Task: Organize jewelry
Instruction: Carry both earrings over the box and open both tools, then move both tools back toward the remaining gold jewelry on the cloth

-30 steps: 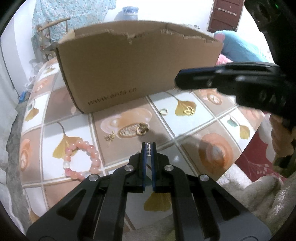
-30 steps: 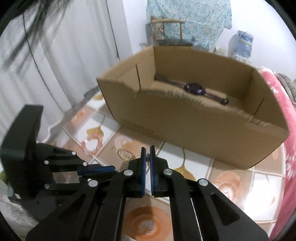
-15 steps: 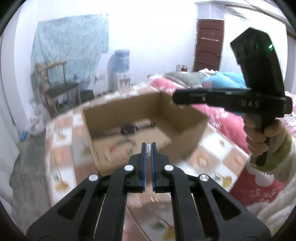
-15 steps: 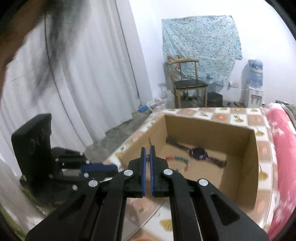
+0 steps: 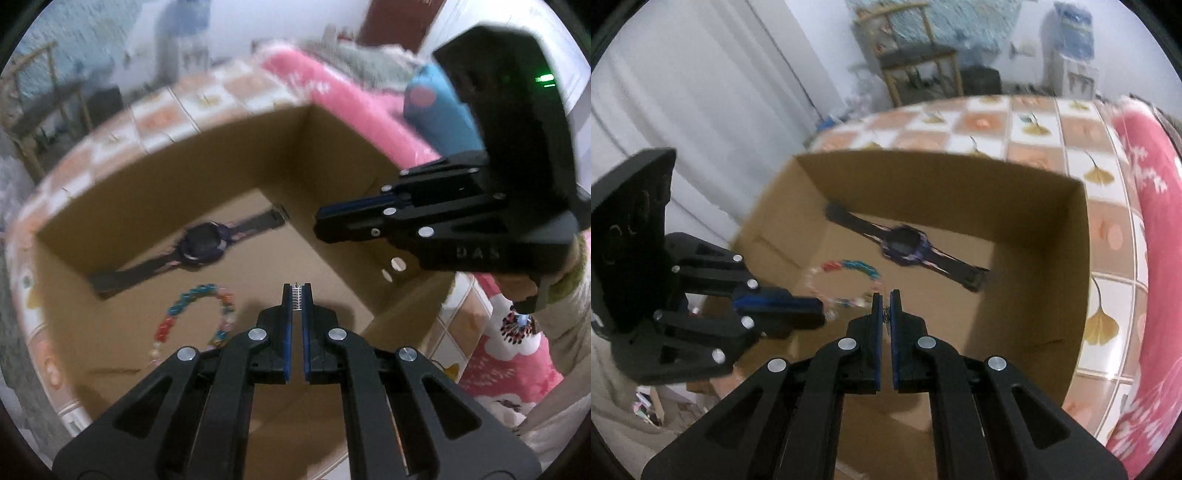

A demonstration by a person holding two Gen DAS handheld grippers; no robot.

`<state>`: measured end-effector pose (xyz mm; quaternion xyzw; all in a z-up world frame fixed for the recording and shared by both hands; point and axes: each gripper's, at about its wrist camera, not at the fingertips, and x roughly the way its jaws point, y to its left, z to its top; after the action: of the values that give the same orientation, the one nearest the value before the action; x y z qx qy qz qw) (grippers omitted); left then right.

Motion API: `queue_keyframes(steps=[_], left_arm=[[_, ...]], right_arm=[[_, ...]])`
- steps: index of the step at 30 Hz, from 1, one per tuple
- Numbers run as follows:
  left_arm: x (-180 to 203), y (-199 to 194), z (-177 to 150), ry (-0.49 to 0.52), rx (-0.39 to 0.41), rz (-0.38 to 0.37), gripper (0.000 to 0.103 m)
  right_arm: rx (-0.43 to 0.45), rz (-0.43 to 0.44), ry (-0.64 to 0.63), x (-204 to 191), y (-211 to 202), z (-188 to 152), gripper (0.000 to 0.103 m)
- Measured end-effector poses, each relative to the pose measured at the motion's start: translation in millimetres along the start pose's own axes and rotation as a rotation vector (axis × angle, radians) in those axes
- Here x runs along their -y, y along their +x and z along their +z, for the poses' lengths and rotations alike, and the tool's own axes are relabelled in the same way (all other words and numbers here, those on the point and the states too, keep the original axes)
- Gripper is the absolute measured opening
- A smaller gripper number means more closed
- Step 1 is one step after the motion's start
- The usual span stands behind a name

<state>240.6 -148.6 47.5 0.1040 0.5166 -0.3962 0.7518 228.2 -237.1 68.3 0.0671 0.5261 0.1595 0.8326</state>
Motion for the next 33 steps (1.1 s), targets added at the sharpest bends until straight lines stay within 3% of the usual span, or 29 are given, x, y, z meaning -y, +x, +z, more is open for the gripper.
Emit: queue_keyframes(steps=[3,7,15,17,20,24,27,30,33], left_arm=[[-0.7,18.5,6.7,-0.023,-0.054,0.011,0.004],[-11.1,25.6,14.2,-0.075,-0.059,0.008,0.004],[-23.3,2.7,20.2,-0.106,0.036,0.056,0.02],[-24.3,-11.8,19.8,-0.105,0.082,0.076,0.028],[-22.9,-49.6,9.1,-0.101,0.182,0.125,0.037],[-16.1,-106.3,-30.0,-0.082,0.361,0.221,0.052],[-13.3,-131.7,-76.1,-0.085,0.446,0.31,0.058],[-13.8,-134.3,-118.6,-0.114,0.448,0.355,0.06],[-14.5,-123.3,-154.8,-0.156,0.414,0.334,0.06]], right_arm=[[-0.01,-0.02,0.006,9.0,7.8,0.3,0.004],[-0.006,-0.023,0.023,18.0,9.8,0.0,0.005],[0.066,-0.038,0.054,28.5,-9.5,-0.7,0.007],[0.115,-0.037,0.05,24.8,-22.6,-2.1,0.026],[0.212,-0.037,0.009,11.4,-50.7,-11.2,0.034],[0.356,-0.021,-0.08,-17.5,-89.4,-44.9,0.04],[0.384,0.031,-0.118,-34.8,-95.4,-74.1,0.041],[0.353,0.09,-0.115,-47.1,-83.7,-99.4,0.041],[0.275,0.151,-0.086,-59.4,-55.0,-121.0,0.041]])
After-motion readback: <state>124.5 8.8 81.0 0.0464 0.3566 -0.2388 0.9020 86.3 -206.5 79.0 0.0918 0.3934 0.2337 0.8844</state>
